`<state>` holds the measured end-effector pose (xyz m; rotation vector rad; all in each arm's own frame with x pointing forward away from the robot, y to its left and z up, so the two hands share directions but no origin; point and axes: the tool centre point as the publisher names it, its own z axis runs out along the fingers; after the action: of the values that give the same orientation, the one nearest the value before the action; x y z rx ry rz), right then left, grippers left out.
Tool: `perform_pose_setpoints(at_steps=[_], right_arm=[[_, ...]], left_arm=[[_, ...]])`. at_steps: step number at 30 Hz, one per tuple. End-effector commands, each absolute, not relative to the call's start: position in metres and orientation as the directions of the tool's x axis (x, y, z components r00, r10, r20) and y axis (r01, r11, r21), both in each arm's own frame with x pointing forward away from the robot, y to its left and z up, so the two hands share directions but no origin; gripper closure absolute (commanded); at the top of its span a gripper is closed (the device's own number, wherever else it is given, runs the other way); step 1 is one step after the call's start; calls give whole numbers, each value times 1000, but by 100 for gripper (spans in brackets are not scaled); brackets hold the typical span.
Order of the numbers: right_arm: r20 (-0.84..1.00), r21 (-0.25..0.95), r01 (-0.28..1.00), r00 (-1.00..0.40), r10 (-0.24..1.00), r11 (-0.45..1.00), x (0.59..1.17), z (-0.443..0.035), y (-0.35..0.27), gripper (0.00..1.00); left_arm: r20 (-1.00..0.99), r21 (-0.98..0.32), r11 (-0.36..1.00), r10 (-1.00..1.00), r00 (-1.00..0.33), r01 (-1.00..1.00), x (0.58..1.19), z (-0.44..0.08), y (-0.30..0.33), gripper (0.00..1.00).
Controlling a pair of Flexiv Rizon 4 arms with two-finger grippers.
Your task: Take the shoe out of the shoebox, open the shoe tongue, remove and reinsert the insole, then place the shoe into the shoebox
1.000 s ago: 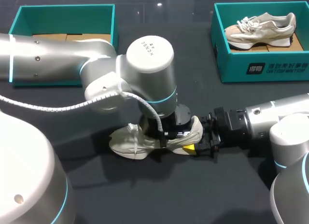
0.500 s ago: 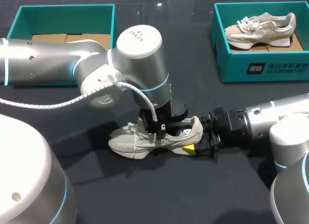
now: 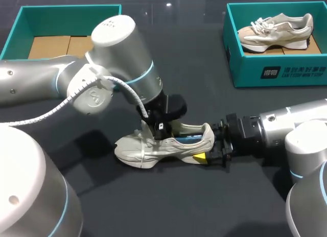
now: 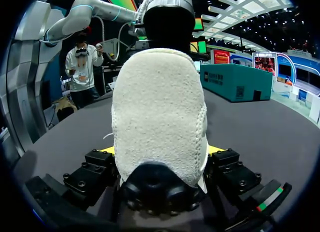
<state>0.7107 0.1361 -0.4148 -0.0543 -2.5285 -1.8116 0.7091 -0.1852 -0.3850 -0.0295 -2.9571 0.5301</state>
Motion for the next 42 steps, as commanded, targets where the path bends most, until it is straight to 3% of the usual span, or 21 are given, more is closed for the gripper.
perform_pose_setpoints(at_steps=[1,42], right_arm=[[46,944,47,-999,10,327,710,-418,141,100],[46,944,47,-999,10,327,710,-418,141,100]], left_arm=[[119,-407,914,62,-991,9,703,-375,-175,100],[45,-581,814,12,-999,-17,707,-333,-180,100]])
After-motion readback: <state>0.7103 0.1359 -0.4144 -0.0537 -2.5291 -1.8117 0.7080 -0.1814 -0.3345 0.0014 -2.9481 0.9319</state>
